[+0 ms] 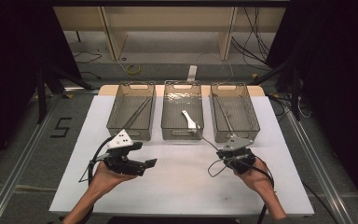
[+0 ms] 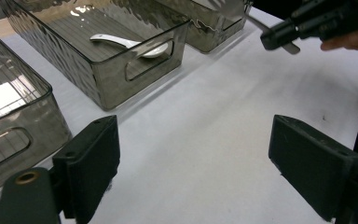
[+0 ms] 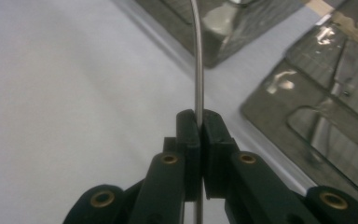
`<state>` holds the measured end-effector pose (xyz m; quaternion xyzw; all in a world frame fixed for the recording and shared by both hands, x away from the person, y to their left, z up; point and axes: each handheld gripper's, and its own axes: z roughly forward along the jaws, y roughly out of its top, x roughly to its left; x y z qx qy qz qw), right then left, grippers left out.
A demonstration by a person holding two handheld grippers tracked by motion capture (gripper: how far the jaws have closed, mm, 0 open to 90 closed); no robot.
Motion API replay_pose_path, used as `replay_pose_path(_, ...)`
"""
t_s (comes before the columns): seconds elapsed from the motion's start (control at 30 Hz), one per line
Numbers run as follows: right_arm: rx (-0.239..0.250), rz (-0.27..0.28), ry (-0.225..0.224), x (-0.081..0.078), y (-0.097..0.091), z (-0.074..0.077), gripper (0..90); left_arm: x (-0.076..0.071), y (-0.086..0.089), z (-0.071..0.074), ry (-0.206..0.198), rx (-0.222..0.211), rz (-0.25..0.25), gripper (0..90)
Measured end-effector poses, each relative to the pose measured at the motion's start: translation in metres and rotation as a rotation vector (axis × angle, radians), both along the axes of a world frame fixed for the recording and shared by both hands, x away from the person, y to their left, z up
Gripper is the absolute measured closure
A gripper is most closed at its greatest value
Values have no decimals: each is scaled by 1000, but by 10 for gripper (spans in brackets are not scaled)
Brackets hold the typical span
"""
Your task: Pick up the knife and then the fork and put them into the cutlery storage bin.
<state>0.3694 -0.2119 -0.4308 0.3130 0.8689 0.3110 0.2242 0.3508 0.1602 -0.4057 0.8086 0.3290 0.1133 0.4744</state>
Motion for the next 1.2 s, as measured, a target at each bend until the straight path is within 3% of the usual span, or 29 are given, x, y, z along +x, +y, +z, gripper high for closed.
replay_pose_path(0.07, 27, -28, 5, 6, -7, 4, 876, -3, 1, 0, -16, -4, 1, 159)
replay_pose_path(0.33, 110, -116, 9, 29, -27, 25, 876, -6, 11, -4, -14, -9, 26, 159)
replay_pose_path(0.67, 143, -215, 21, 73, -40, 46, 875, -12, 18, -1, -36, -16, 45, 158)
replay_pose_path(0.93, 147, -302, 16, 100, -46, 48, 875, -14, 21, 0, -48, -44, 63, 158)
replay_pose_path(1.1, 139, -337, 31, 115, -48, 48, 875, -14, 20, -3, -46, -41, 63, 157)
replay_pose_path(1.2, 149, -359, 37, 122, -50, 48, 875, -17, 19, -6, -57, -14, 63, 157)
